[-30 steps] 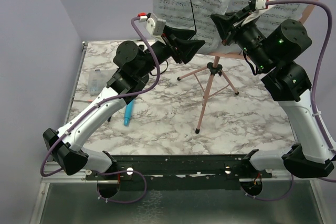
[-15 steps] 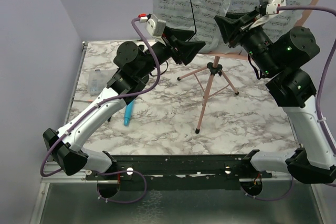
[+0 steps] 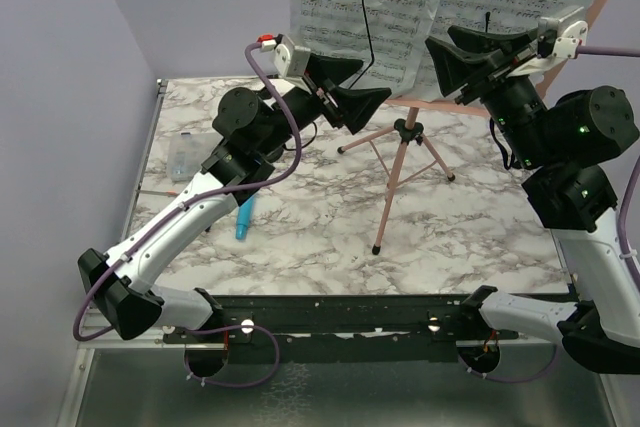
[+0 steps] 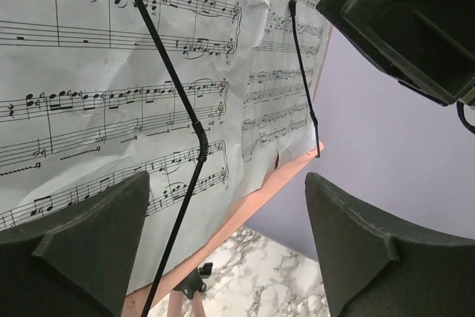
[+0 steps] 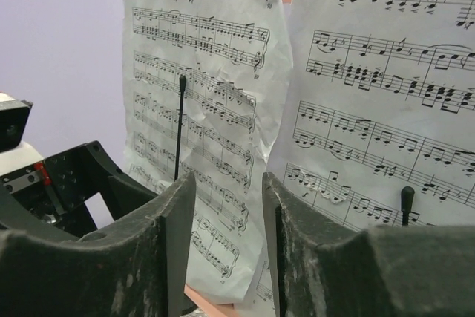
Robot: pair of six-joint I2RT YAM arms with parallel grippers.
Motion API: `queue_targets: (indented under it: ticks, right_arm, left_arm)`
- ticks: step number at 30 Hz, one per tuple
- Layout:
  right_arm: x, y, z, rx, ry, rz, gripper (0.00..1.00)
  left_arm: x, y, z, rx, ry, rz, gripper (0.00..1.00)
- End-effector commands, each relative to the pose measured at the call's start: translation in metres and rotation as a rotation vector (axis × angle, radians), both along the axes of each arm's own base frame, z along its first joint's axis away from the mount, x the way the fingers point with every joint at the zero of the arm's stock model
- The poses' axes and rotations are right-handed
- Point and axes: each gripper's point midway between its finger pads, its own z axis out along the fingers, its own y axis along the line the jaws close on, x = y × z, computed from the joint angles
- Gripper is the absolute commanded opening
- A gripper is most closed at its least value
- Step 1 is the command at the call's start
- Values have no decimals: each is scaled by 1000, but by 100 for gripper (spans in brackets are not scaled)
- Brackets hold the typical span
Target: Set up the instrument practice props
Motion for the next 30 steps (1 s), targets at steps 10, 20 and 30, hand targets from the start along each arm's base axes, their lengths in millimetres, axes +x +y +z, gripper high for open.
queue_targets:
  ticks: [10, 20, 30]
  right_arm:
    - [3, 12, -13, 7, 38, 43, 70]
    - [5, 16, -25, -2, 75, 54, 82]
    - [-4, 21, -46, -27, 128, 113, 91]
  left_arm:
    - [-30, 11, 21, -71, -87, -66, 99]
    - [-37, 15, 18, -82, -113, -75, 99]
    - [-48, 34, -6, -44, -133, -29, 99]
